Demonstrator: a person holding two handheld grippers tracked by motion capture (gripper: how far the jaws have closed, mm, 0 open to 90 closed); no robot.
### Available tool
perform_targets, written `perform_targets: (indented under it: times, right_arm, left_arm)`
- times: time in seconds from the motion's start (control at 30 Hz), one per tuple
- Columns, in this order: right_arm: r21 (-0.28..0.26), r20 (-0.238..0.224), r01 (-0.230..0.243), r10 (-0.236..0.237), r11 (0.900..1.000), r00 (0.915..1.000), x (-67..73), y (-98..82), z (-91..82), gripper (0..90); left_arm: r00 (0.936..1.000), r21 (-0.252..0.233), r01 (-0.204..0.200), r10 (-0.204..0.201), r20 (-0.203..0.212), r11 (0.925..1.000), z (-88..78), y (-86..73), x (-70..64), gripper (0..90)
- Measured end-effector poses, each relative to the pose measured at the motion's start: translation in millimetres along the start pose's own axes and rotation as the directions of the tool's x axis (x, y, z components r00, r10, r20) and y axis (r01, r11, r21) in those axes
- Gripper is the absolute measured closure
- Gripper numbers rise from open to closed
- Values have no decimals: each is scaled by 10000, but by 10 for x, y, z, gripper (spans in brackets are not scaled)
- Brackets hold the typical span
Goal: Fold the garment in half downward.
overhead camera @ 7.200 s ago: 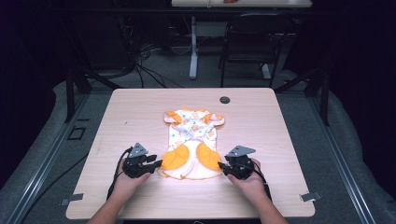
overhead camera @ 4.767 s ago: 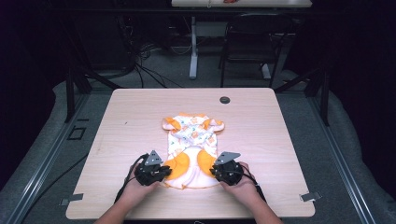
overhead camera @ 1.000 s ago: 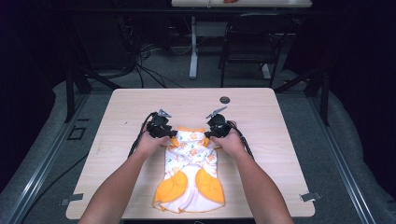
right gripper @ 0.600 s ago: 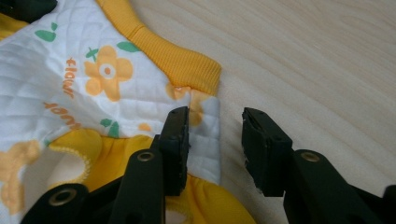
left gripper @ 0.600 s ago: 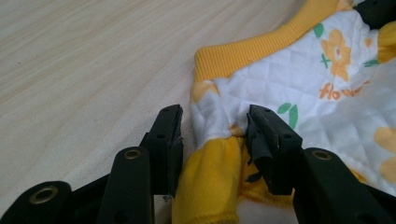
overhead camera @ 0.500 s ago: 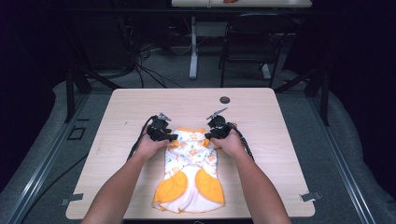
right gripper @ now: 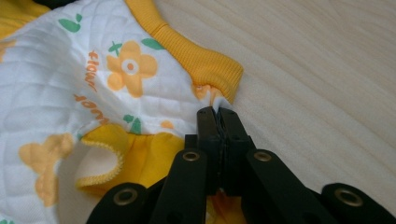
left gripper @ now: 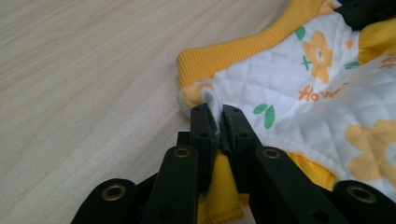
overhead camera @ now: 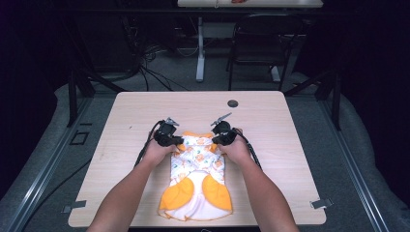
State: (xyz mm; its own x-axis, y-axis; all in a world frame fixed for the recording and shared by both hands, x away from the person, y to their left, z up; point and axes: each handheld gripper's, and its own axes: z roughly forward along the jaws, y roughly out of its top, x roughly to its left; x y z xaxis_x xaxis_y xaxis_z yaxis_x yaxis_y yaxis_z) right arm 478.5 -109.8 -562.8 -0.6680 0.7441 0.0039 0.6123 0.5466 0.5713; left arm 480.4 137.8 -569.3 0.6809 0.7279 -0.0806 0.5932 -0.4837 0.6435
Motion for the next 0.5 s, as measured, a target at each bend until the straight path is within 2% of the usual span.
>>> perform_targets:
  times: [0.03, 0.07, 0.5]
  right_arm:
    - [0, 0, 0, 0, 10000, 10000, 0, 0, 0, 886]
    - [73, 95, 234, -235, 9997, 9997, 9, 5, -18, 887]
    - [-508, 35, 386, -385, 9980, 9993, -3, 36, -181, 887]
  left_arm:
    - [10000, 0, 0, 0, 0, 10000, 0, 0, 0, 840]
    - [10000, 54, -68, 68, -32, 10000, -18, 3, 2, 840]
    - [9998, -293, -170, 168, -80, 9994, -182, 67, 1, 841]
